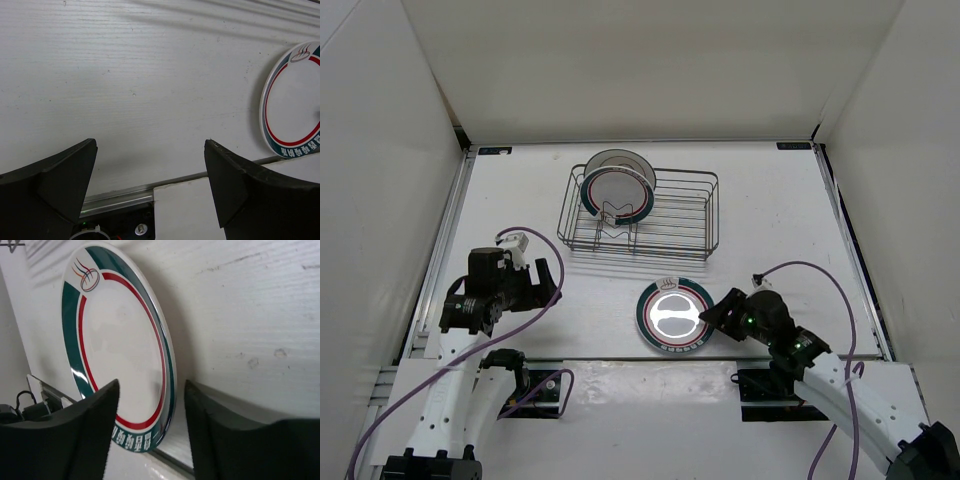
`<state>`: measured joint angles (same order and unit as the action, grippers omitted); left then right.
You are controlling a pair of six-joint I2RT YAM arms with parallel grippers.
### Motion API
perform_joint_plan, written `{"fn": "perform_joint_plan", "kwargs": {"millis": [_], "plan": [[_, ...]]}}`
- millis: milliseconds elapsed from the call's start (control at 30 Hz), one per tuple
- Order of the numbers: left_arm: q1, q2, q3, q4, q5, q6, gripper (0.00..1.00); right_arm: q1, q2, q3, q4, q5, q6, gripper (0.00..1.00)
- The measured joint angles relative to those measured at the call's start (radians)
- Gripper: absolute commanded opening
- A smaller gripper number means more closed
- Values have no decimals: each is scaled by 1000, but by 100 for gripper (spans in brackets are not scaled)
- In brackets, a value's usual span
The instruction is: Unload the plates from the dish rack
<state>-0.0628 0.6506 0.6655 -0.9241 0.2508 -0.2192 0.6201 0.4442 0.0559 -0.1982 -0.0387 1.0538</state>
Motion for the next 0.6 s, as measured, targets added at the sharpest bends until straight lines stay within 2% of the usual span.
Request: {"fn": "perform_joint_plan", "kwargs": {"millis": [67, 100, 133, 167, 400, 600], "plan": [[0, -2, 0, 0, 0, 0, 100, 0, -2, 30, -40, 7, -39, 65], [0, -4, -1, 0, 0, 0, 100, 0, -1, 47, -71, 12, -61, 82], [0, -5, -1, -1, 0, 0, 100, 0, 1, 69, -109, 19, -74, 89], [0, -6, -1, 0, 0, 0, 100, 0, 3, 101, -137, 31, -97, 90], [0, -8, -3, -1, 0, 0, 100, 0, 103, 387, -408, 157, -222, 90], [0, -11, -3, -1, 0, 0, 100, 0, 48, 496, -464, 225, -284, 90]]}}
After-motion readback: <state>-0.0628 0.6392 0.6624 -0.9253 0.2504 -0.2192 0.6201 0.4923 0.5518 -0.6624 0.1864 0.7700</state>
